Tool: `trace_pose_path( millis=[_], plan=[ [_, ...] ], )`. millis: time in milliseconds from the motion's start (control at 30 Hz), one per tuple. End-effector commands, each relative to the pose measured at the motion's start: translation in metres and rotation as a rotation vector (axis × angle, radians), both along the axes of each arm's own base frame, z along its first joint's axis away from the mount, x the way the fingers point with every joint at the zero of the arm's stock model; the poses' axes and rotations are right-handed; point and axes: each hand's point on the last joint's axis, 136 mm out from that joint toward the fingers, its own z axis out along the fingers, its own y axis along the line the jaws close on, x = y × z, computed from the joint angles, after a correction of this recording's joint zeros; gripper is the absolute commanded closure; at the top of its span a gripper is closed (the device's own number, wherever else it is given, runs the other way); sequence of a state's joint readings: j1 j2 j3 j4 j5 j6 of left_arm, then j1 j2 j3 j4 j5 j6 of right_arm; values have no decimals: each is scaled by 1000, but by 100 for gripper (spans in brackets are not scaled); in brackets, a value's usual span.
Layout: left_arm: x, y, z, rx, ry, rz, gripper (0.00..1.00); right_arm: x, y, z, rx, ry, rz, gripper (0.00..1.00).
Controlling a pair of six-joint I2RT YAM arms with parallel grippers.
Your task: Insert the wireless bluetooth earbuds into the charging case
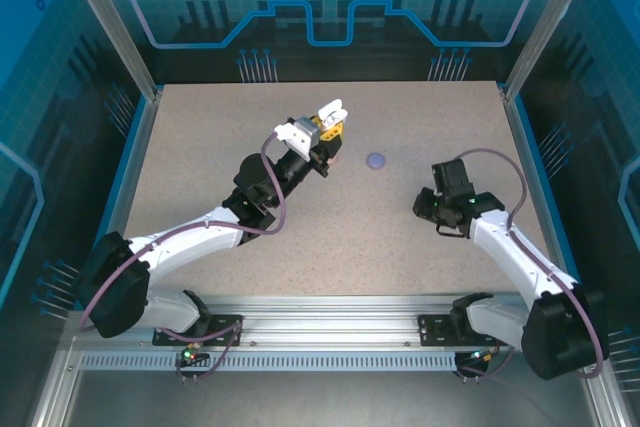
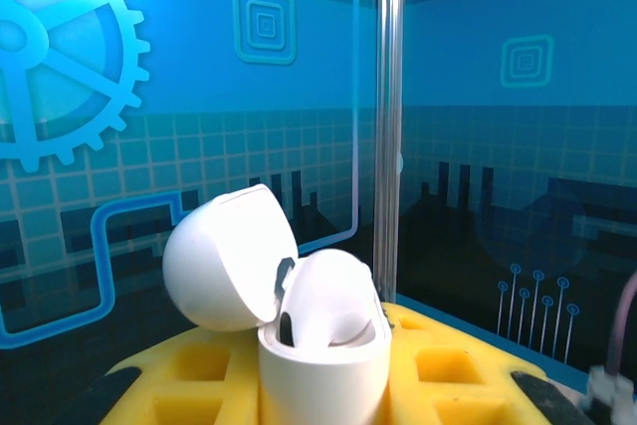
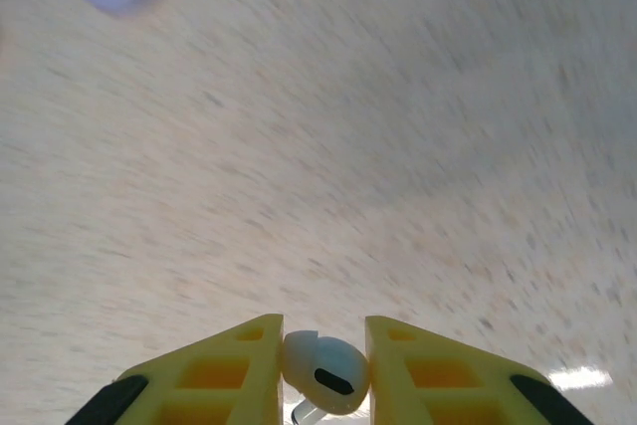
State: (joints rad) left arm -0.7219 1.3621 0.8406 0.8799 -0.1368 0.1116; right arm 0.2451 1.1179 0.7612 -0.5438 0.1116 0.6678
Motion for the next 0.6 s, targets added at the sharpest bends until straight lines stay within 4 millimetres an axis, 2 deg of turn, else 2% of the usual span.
trace_pose_path(
  millis=[0,67,267,433,567],
  plan=[
    [-9,5,17,-6,-50,-18,100,29,24,68,31,-220,124,74],
    [-12,4,14,3,-48,-33,100,41,36,111,45,-338,177,74],
    [-20,-1,6,31,-40,-86,100,60,69,214,17,-595,323,74],
    [-23,-6,-2,45,-21,-120,100,62,91,287,-29,-768,418,74],
    [-21,-11,-4,50,-16,-134,100,54,110,332,-48,-893,494,74]
  ],
)
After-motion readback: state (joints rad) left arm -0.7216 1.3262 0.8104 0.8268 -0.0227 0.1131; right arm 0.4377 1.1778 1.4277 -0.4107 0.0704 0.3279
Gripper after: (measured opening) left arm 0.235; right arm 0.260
